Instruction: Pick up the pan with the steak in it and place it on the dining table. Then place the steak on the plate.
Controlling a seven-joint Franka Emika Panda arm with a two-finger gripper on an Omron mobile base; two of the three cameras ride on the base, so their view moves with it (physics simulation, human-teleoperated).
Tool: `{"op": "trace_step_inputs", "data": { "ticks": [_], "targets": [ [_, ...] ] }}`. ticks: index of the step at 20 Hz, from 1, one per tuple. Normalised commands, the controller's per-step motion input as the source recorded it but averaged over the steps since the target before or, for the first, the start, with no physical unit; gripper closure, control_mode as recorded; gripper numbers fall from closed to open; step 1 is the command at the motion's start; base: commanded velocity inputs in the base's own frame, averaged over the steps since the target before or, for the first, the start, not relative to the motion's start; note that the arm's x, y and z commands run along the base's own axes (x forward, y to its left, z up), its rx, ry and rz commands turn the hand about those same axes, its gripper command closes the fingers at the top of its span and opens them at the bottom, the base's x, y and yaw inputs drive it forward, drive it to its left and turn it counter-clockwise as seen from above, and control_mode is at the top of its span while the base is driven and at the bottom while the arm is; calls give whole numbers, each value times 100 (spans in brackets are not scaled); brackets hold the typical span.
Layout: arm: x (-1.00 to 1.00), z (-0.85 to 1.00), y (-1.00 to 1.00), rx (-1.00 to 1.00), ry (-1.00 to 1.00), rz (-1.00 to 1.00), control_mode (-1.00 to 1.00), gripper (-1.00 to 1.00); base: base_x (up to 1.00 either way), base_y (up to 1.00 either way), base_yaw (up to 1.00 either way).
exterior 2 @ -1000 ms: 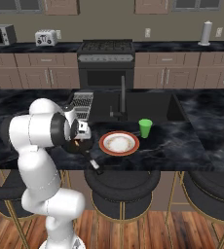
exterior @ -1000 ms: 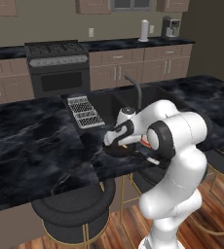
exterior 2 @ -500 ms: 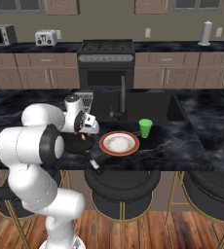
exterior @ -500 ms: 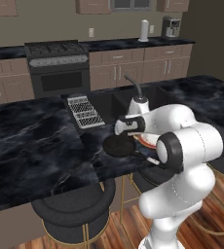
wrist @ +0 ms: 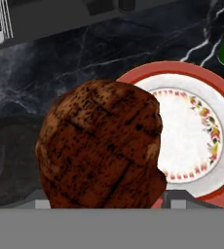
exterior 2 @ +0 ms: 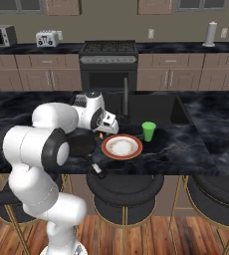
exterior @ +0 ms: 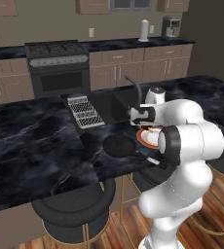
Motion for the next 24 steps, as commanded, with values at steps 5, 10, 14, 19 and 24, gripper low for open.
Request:
{"op": "trace_step_inputs", "data": {
  "ticks": [5,10,14,19,24],
  "targets": [
    [33,8,-75,9,1,-1,-100,100,0,0,0],
    [4,0,-25,2,0,0,-100,100,0,0,0],
    [0,-19,-3,-1,0,0,-100,100,0,0,0],
    [0,-41,0,-3,0,0,-100,100,0,0,0],
    [0,-39,-3,0,0,0,-100,100,0,0,0]
  ]
}}
